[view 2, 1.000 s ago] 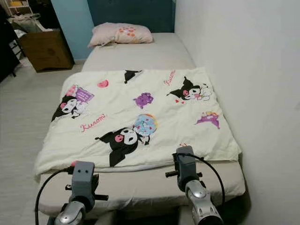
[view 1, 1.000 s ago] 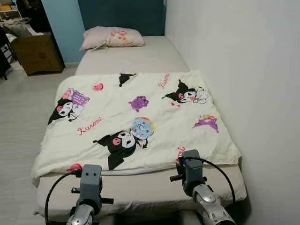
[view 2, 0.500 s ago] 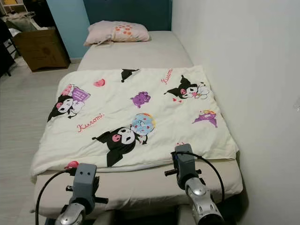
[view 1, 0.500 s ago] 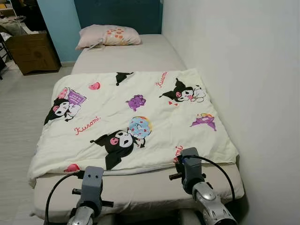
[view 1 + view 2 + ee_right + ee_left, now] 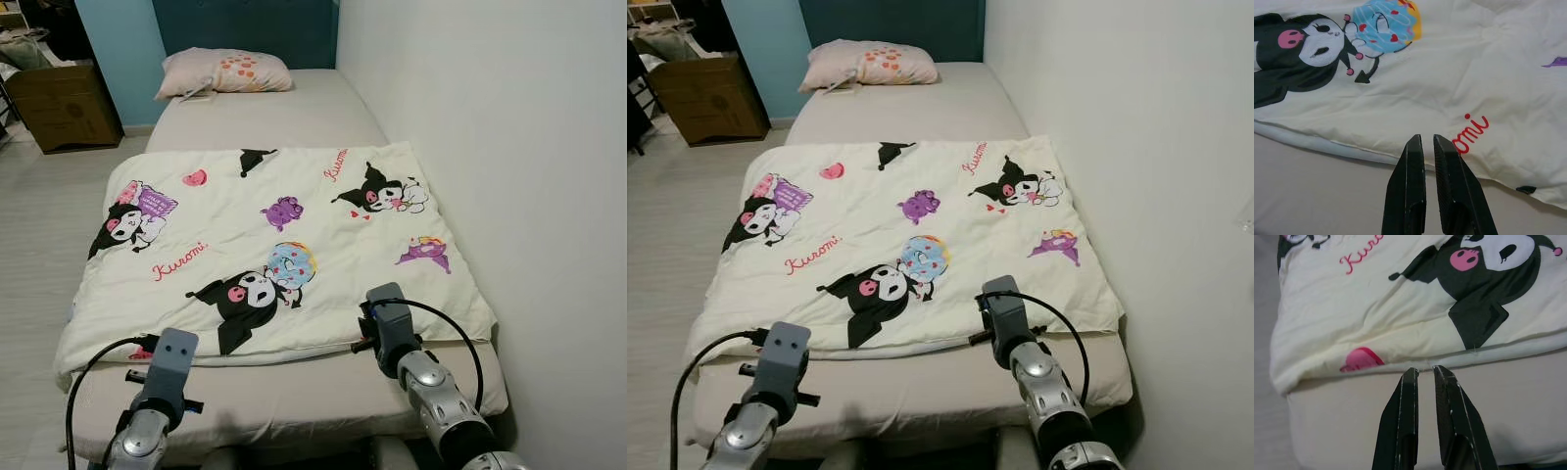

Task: Clean up the room

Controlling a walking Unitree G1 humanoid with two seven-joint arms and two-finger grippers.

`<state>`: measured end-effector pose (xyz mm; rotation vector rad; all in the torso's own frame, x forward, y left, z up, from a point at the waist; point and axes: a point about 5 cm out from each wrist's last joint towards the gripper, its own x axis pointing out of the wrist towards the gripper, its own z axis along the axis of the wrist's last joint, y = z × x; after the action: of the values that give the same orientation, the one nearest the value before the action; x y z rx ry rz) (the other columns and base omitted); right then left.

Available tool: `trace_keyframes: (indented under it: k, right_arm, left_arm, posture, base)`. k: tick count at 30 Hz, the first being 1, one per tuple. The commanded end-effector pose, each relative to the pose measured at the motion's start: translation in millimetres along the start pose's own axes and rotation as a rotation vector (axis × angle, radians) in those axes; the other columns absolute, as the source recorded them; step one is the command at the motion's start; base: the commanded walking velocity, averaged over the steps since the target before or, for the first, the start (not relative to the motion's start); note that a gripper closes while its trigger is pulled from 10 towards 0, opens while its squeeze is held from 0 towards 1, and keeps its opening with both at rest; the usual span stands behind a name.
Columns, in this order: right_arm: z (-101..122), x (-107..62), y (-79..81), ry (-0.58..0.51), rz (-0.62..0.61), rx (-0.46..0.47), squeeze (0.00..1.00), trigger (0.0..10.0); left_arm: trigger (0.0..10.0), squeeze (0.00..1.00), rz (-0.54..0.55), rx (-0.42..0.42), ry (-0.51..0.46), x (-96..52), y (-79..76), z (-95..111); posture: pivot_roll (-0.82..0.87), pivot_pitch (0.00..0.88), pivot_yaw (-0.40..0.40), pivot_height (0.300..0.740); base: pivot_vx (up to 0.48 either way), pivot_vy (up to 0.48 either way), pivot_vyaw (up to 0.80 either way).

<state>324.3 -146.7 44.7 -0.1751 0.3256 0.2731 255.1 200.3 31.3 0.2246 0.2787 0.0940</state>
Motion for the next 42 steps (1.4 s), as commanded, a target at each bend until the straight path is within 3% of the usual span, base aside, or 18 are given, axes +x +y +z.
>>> trace_keyframes:
  k: [1,11,42]
  right_arm:
    - [-10,-2.9,2.0,0.042,-0.004,0.016,0.0,10.0]
    - [-17,-4.6,5.0,0.065,0.002,0.039,0.0,10.0]
    - [-14,-4.8,9.0,0.042,0.04,0.038,0.0,10.0]
  left_arm:
    - [10.0,0.0,0.019,-0.025,0.041,-4.0,0.2,-9]
    - [10.0,0.0,-0.007,-0.03,0.064,-9.9,-13.4,-14]
    - [10.0,0.0,-0.013,-0.074,0.096,-14.2,-19.8,-19]
  posture:
    - [-0.03,0.13,-0.017,0.618]
    - [-0.03,0.135,-0.014,0.578]
    - [-0.03,0.134,-0.025,0.578]
  base:
    - [0.0,0.0,0.0]
    - [0.0,0.0,0.0]
    - [0.0,0.0,0.0]
